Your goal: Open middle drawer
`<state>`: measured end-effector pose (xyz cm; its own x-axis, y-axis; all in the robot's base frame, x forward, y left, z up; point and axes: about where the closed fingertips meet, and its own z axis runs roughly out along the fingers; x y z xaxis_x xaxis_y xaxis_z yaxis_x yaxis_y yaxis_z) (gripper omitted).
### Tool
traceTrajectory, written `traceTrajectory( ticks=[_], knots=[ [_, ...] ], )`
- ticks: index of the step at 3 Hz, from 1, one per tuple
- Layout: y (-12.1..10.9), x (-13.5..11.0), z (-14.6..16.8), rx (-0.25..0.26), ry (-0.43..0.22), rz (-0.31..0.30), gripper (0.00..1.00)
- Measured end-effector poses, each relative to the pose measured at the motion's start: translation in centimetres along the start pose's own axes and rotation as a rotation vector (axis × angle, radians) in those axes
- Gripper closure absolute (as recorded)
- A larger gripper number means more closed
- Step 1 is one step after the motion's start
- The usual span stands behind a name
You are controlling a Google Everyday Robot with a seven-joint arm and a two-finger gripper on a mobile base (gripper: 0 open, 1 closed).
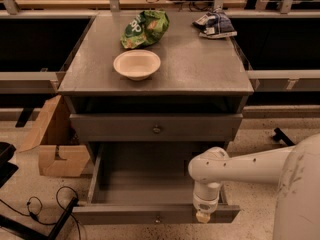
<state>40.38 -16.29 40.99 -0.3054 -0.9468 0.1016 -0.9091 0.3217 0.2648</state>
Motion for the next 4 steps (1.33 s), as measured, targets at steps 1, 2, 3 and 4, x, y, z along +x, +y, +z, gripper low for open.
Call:
traceTrajectory(
  ticks=[1,2,3,4],
  knots=[
    [-0.02,0.00,-0.01,0.000,0.000,0.000,0.82],
    [-0.01,0.00,0.00,0.000,0.000,0.000,0.59],
    [-0.01,0.00,0.00,0.000,0.000,0.000,0.35],
    [-0.01,0.00,0.00,0.000,0.000,0.000,0.13]
  ],
)
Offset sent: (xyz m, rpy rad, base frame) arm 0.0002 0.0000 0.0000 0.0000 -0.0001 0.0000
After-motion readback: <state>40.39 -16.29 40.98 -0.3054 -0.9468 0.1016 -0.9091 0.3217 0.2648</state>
